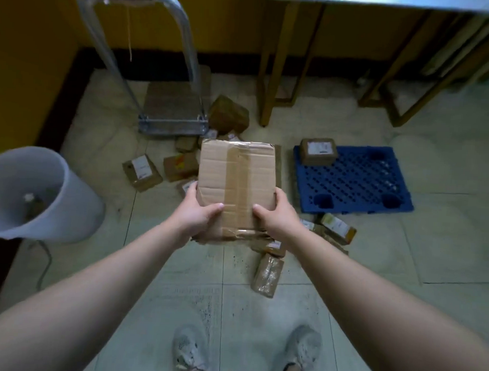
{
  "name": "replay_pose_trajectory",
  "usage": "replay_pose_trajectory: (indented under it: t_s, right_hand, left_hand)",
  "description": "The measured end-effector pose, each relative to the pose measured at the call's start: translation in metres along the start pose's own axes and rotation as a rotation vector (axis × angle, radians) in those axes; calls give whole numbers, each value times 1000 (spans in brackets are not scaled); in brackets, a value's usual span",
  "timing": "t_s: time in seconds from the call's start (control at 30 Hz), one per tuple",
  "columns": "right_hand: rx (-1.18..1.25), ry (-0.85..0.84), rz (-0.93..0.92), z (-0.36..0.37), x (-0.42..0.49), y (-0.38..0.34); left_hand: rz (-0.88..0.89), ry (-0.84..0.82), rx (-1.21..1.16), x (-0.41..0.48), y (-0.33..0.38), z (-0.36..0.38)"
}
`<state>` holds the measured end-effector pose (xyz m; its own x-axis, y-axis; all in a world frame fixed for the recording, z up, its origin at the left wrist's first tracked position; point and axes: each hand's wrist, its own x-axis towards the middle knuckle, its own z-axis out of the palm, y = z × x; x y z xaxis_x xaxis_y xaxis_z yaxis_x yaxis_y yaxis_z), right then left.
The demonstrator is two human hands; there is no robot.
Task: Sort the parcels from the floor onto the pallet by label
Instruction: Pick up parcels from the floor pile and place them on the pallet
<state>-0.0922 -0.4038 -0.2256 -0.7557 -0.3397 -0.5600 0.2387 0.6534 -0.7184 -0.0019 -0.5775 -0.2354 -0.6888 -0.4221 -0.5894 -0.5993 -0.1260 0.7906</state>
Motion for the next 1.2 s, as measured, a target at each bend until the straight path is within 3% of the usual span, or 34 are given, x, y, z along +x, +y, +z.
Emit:
replay_pose_trajectory:
  t_s: [0.17, 0.4, 0.63, 0.9, 1.2]
  right_hand:
    - [21, 99, -84, -105, -59, -18]
    - [-4, 291, -130, -261, -120, 13]
    - [58, 353, -166, -359, -154, 36]
    - [71, 320, -175, -409, -122, 38]
    - [-8, 273, -65, -452, -3, 29]
  left_hand:
    - [113, -37, 88, -57, 85, 62]
    - [297, -82, 195, -130, 164, 201]
    - [315, -145, 236, -167, 220, 290]
    - [340, -173, 244, -135, 253, 336]
    - [254, -152, 199, -15, 278, 375]
